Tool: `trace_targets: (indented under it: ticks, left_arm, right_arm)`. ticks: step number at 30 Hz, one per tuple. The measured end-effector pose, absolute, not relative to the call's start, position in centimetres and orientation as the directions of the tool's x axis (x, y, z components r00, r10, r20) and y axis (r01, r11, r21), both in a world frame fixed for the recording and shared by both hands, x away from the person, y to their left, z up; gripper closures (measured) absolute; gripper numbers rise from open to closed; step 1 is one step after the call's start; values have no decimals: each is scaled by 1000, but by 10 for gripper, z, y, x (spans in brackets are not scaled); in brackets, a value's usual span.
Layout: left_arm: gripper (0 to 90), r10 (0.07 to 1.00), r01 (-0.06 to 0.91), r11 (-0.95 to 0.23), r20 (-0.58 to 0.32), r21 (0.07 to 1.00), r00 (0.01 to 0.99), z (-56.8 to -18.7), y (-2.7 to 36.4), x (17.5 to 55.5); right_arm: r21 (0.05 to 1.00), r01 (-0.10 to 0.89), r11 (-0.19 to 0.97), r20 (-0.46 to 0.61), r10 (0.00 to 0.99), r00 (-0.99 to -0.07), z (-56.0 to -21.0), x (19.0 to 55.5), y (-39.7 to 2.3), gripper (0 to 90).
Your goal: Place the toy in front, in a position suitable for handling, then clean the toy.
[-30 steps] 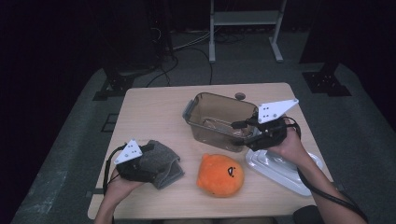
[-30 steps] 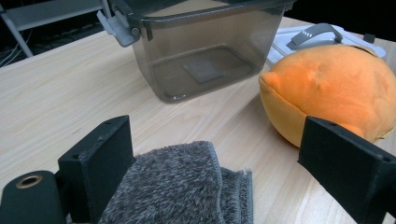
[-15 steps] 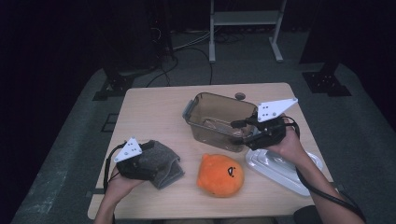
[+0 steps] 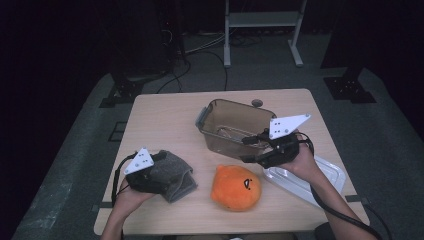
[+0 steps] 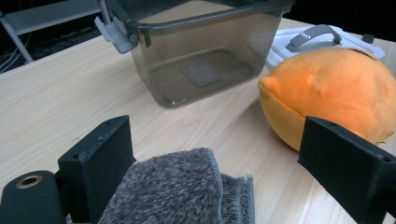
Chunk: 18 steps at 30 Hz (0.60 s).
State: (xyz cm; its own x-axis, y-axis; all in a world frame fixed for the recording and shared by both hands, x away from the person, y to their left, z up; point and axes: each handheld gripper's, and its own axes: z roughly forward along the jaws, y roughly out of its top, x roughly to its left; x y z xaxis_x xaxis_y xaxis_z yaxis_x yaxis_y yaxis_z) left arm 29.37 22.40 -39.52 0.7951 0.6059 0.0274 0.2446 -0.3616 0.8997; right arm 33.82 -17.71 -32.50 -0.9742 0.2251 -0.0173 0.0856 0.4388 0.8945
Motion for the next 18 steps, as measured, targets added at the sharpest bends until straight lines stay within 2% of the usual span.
trace_targets:
  ticks: [18]
  left_arm:
    - [92,596,248,-373,26,894,803,-398,221,296]
  right_arm:
    - [902,85,422,-7,212,-977,-333,333,-177,417]
